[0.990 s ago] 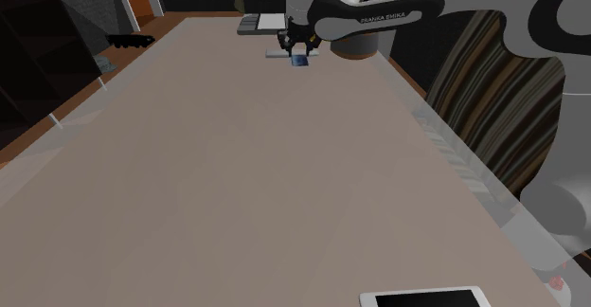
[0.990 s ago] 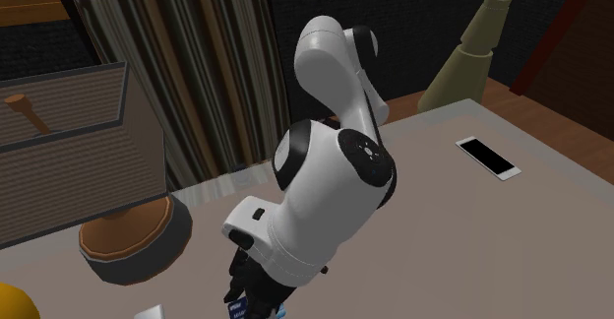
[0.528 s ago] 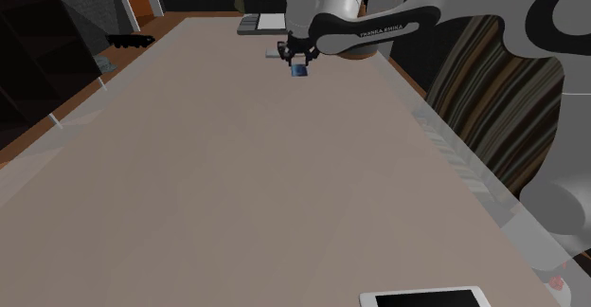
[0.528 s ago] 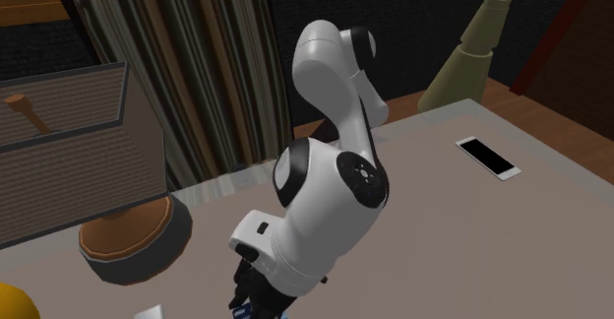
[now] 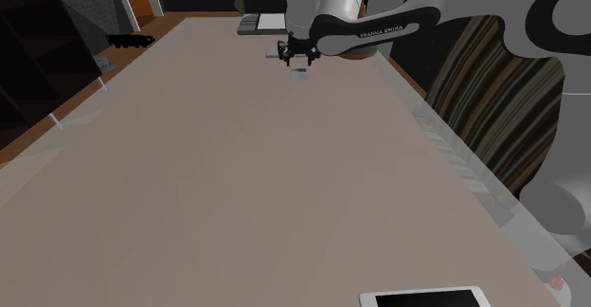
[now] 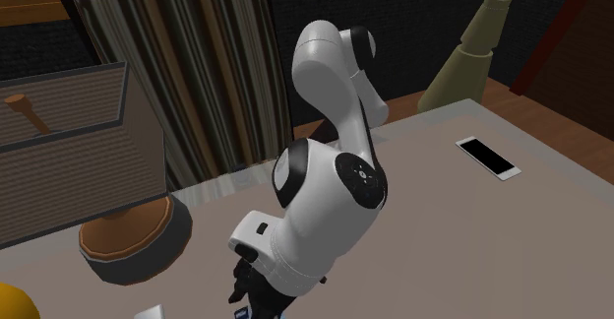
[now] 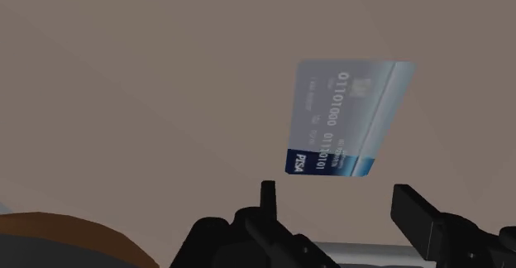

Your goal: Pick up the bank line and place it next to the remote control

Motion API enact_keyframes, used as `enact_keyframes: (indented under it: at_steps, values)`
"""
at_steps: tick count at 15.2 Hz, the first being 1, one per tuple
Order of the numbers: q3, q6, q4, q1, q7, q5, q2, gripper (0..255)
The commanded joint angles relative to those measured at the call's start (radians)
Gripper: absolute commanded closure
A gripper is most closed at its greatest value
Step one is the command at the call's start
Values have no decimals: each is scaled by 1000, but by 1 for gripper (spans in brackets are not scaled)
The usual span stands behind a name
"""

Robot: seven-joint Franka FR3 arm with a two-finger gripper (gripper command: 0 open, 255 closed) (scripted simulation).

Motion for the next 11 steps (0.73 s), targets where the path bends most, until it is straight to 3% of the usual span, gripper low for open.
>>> enact_keyframes:
  at_steps: [1, 5, 11]
  values:
    - [0, 0, 0, 0, 0, 0, 0, 0]
    - [0, 0, 0, 0, 0, 0, 0, 0]
    - [43, -58, -1, -16, -22, 62, -77, 0]
